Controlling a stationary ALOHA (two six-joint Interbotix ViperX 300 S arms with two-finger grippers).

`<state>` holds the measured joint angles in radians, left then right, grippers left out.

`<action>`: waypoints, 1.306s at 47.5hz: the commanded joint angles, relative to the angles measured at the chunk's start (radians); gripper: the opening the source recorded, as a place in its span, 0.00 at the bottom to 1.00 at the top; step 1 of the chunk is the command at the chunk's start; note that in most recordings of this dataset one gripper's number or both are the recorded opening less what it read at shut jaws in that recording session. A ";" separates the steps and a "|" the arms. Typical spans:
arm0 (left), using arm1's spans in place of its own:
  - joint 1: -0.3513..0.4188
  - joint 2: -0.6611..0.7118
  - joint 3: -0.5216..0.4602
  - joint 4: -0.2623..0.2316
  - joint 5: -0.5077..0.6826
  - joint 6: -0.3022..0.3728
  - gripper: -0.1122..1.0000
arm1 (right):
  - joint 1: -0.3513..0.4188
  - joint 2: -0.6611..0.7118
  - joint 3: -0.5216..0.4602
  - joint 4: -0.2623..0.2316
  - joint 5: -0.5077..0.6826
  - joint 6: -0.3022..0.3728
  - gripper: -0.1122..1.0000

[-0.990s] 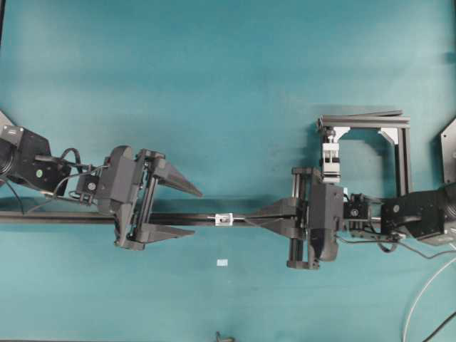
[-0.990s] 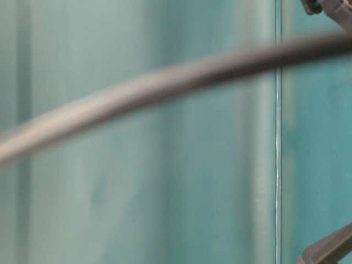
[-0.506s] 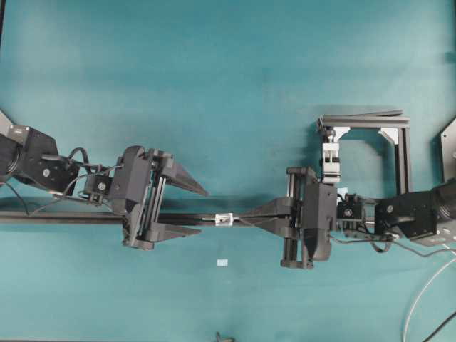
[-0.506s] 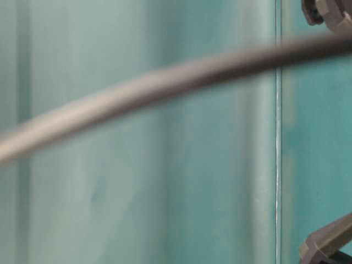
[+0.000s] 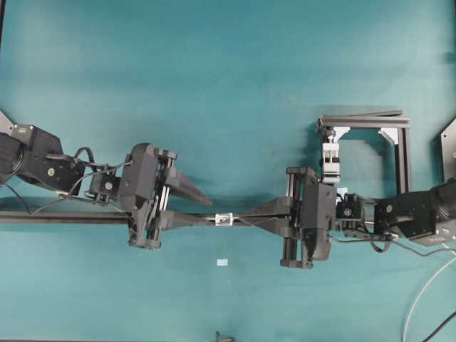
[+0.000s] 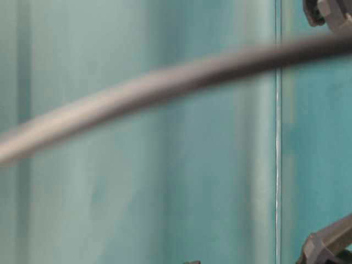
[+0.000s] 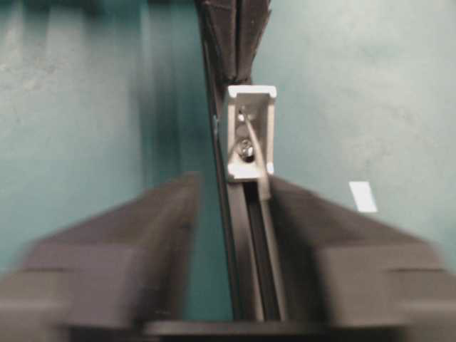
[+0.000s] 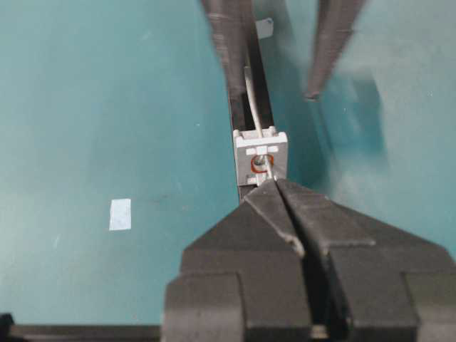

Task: Insert the wire through the hole in the metal fitting marked with a red label.

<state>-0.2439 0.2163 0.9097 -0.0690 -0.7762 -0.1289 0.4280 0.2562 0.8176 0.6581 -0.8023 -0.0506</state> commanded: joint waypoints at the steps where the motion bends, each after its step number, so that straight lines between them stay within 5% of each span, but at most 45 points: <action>1: 0.000 -0.029 -0.017 0.003 0.014 -0.008 0.07 | -0.005 -0.015 -0.009 -0.002 -0.003 0.000 0.09; 7: 0.000 -0.037 -0.023 0.002 0.054 -0.021 0.01 | -0.005 -0.015 -0.009 -0.002 -0.003 0.000 0.09; 44: 0.002 -0.049 -0.026 0.003 0.087 -0.023 0.01 | -0.005 -0.017 -0.014 0.000 0.020 0.009 0.11; 50: 0.002 -0.051 -0.025 0.003 0.087 -0.023 0.01 | -0.005 -0.021 -0.014 -0.002 0.020 0.008 0.33; 59: 0.002 -0.055 -0.018 0.003 0.091 -0.021 0.01 | -0.005 -0.055 0.011 -0.002 0.020 0.008 0.82; 62: 0.002 -0.060 -0.014 0.003 0.100 -0.021 0.01 | -0.005 -0.074 0.023 -0.002 0.023 0.008 0.86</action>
<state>-0.2439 0.1917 0.8974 -0.0675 -0.6796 -0.1503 0.4249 0.2332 0.8376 0.6581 -0.7777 -0.0430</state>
